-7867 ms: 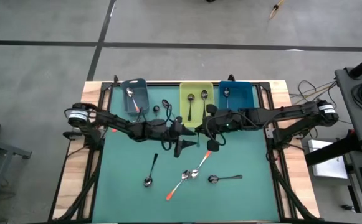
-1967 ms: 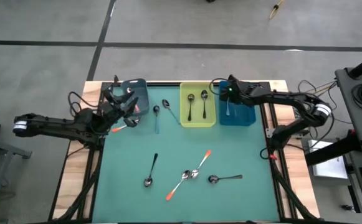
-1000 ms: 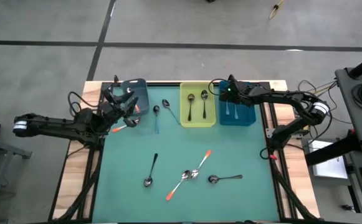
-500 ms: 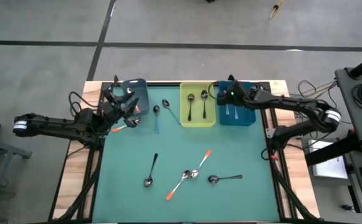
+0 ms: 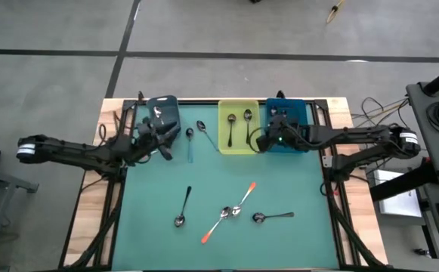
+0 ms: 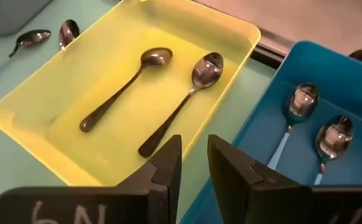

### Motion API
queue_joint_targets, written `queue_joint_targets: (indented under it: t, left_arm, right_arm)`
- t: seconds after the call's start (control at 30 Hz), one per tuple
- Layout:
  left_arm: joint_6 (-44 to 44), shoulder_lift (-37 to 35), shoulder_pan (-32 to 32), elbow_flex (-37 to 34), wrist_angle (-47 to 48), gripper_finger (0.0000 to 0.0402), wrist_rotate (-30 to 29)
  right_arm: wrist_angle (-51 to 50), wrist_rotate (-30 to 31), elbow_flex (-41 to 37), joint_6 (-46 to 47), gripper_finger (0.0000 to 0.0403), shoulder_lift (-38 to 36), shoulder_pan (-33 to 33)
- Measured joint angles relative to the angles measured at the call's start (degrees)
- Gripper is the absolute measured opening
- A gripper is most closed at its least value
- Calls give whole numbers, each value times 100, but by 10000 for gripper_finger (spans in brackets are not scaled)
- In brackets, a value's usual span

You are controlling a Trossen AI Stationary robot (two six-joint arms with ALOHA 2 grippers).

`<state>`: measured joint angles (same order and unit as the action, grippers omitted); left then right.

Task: Sort silverware by color (type)
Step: Put the orange spoon into the green bin

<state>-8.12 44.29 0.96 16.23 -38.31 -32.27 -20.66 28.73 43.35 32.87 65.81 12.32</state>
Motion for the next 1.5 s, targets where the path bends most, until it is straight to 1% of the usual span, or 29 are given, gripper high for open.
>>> queue_joint_targets:
  t: [0.13,0.3,0.37,0.43,0.5,0.57,0.73,0.83,0.9,1.0,1.1,1.2,1.3,1.43,1.5]
  left_arm:
    - [-575,336,-107,0,3,125,26]
    - [-1076,751,-258,139,114,125,28]
    - [-1200,898,-292,315,310,125,30]
    - [-1339,1053,-305,571,729,123,33]
    - [-1502,1201,-307,915,1409,123,33]
    - [-1721,1355,-307,1312,2283,123,36]
    - [-2604,1803,-309,2386,5304,122,42]
    - [-3143,2111,-329,2957,7061,122,39]
    - [-3337,2318,-329,3248,8056,122,43]
    - [-3238,2554,-329,3526,9156,122,83]
    - [-2876,2671,-316,3585,9740,122,291]
    - [-2593,2700,-296,3551,9881,122,591]
    - [-2288,2694,-294,3519,9879,122,1038]
    - [-1644,2692,-294,3472,9879,122,1517]
    - [-1313,2693,-294,3424,9883,122,1645]
  right_arm:
    - [6,371,-23,-82,68,66,-384]
    - [60,431,-26,-589,68,65,-791]
    - [143,430,-28,-915,68,59,-891]
    - [322,432,-30,-1251,68,54,-936]
    - [484,425,-29,-1633,68,52,-938]
    - [618,426,-30,-2007,68,41,-934]
    - [665,417,-30,-2595,68,-19,-934]
    - [656,397,-30,-2648,68,-29,-934]
    - [657,387,-30,-2648,68,-31,-932]
    - [653,387,-30,-2683,68,-31,-932]
    - [655,387,-30,-2796,68,-33,-932]
    - [667,387,-30,-2799,68,-33,-929]
    - [671,387,-31,-2770,68,-33,-929]
    - [766,386,-41,-2753,68,-33,-929]
    - [784,385,-43,-2746,68,-33,-929]
